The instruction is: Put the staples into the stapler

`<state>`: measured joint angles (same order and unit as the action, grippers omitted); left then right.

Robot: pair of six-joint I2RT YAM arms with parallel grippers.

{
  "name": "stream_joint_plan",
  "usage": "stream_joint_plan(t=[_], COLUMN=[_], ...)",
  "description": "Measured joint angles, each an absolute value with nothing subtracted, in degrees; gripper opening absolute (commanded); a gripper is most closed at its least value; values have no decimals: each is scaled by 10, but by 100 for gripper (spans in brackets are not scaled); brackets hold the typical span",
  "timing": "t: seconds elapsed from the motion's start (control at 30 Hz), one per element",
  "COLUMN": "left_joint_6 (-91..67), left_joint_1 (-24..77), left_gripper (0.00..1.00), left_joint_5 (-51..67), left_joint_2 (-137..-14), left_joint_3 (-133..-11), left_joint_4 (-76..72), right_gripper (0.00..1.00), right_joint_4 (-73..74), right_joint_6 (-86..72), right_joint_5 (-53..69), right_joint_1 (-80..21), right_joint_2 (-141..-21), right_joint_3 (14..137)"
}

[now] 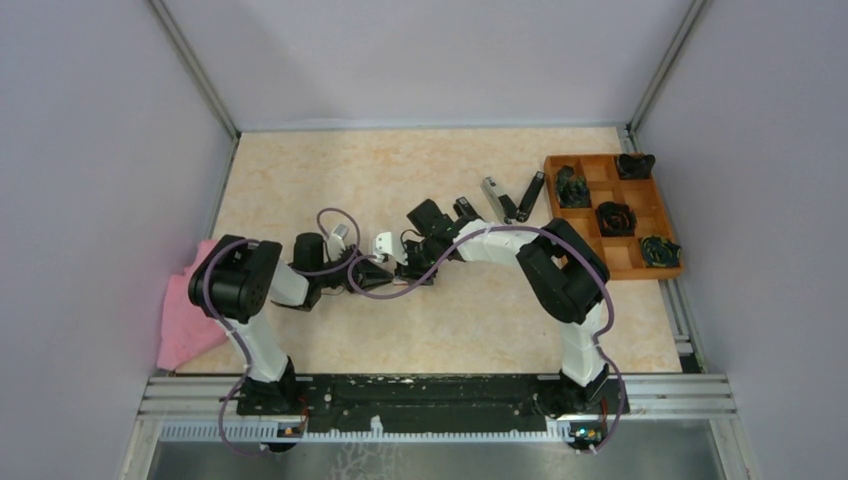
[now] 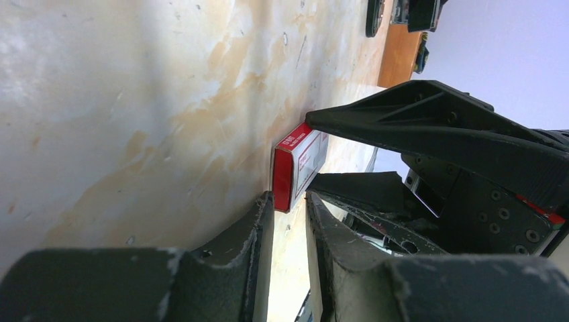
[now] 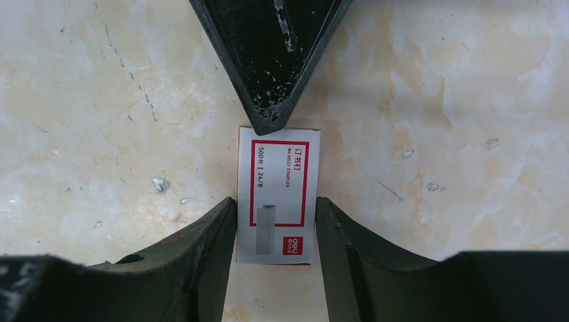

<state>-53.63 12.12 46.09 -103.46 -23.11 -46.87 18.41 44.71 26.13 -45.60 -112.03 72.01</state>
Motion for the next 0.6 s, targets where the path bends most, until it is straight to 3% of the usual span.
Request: stream_joint_plan(t=[0.6], left_joint_6=[-595], left_joint_1=[138], left_gripper=[30], left_joint_5=[482], left_joint_2=[-1098], left_joint_3=[-229], left_joint_4=[-590], right_gripper=[47], right_joint_4=[184], right_joint_6=[448], right_joint_5=[260], right_joint_1=[-458], right_joint_2=[-1120], right_joint_3=[720])
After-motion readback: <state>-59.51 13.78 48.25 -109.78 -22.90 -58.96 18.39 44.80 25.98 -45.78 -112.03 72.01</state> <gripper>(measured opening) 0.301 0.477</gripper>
